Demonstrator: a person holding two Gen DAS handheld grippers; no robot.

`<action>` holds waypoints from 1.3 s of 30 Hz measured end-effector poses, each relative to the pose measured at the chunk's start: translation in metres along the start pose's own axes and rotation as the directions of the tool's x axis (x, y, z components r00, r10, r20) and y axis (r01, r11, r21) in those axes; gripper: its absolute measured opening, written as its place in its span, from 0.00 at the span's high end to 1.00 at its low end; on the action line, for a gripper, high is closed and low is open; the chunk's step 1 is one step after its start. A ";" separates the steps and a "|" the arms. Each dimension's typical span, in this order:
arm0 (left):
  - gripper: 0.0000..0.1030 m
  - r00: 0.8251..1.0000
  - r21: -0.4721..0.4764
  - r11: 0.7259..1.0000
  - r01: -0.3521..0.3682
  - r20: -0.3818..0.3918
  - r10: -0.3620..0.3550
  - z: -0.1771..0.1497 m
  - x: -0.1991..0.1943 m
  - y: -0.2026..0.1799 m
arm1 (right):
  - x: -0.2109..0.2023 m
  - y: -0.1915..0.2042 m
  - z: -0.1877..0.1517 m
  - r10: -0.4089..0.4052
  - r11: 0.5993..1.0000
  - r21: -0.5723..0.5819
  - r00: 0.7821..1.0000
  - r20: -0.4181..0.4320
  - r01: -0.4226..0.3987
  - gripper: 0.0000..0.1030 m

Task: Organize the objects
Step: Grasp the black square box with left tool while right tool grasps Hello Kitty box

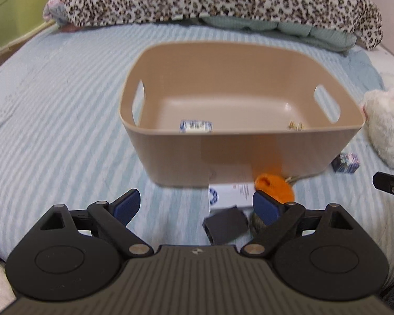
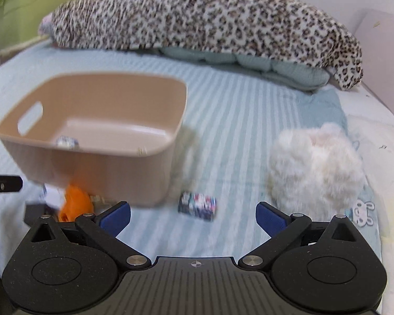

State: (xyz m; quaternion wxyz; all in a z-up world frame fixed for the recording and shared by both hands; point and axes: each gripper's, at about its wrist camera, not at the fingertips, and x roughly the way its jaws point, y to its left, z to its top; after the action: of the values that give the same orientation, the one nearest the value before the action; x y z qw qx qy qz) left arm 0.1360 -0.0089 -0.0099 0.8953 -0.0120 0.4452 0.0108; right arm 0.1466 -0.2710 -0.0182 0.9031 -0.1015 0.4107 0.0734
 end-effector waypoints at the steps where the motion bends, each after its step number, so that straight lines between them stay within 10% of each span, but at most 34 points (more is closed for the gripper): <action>1: 0.10 1.000 -0.005 1.000 -0.001 -0.012 0.001 -0.002 0.005 -0.001 | 0.005 0.000 -0.004 0.002 1.000 0.001 1.000 -0.012 -0.002 0.00; 24: 0.12 0.995 -0.059 0.998 -0.002 -0.095 -0.004 -0.027 0.063 0.002 | 0.109 -0.009 -0.010 -0.027 0.995 0.090 0.993 -0.116 0.038 0.01; 30: 0.48 0.995 -0.067 0.997 -0.030 -0.092 0.024 -0.028 0.056 0.014 | 0.117 -0.005 -0.010 -0.042 0.992 0.116 0.996 -0.083 0.052 0.26; 33: 0.48 0.996 -0.097 0.995 -0.008 -0.094 -0.002 -0.027 0.054 0.023 | 0.113 -0.003 -0.011 -0.020 0.993 0.113 0.997 -0.074 0.028 0.52; 39: 0.48 0.996 -0.085 0.996 0.007 -0.086 -0.014 -0.031 0.043 0.027 | 0.096 0.004 -0.017 0.003 0.995 0.097 0.996 -0.089 0.006 0.54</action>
State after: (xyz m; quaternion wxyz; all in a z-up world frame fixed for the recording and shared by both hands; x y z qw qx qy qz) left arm 0.1365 0.0176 -0.0631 0.8738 -0.0528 0.4828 0.0244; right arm 0.1961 -0.2669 -0.1024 0.8878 -0.0609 0.4536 0.0482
